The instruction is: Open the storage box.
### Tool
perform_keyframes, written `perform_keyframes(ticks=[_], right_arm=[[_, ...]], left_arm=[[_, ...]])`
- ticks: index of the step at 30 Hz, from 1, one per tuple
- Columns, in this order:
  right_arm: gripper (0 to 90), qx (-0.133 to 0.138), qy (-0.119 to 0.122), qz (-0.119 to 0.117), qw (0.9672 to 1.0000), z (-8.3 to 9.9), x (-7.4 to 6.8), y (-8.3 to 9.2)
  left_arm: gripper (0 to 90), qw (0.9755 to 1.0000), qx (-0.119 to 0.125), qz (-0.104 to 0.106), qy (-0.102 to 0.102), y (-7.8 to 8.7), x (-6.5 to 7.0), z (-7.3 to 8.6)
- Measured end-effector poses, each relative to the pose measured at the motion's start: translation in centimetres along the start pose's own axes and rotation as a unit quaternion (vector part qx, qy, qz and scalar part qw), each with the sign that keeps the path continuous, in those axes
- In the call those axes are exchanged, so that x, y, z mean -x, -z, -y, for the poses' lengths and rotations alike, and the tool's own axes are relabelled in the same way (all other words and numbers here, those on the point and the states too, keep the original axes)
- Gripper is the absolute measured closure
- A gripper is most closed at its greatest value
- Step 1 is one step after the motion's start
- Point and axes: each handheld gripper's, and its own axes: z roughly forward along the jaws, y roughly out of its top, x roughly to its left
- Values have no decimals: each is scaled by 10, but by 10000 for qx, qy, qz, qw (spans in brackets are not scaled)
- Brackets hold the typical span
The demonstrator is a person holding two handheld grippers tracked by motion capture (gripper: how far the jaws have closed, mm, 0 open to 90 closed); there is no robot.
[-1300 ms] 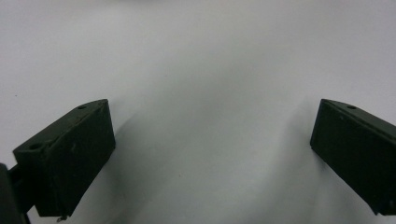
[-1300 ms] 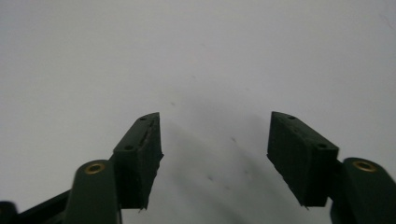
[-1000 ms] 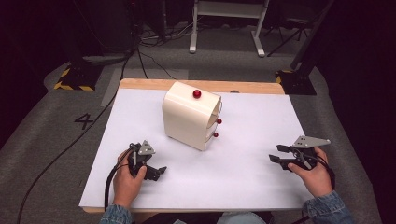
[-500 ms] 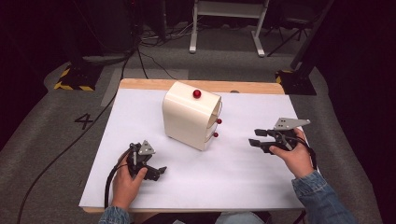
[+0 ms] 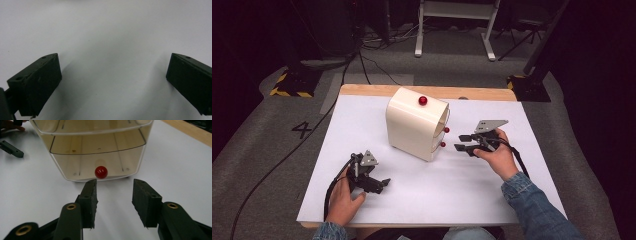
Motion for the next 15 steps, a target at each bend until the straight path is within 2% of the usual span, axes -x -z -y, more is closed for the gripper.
perform_keyframes(ticks=[9, 15], right_arm=[[588, -64, -1, -356, 9993, -1, -4, -34], [635, -90, 87, -392, 9992, -2, -5, -46]], left_arm=[[0, 10000, 8, 1, 4, 0, 0, 0], [0, 10000, 12, 1, 5, 0, 0, 0]])
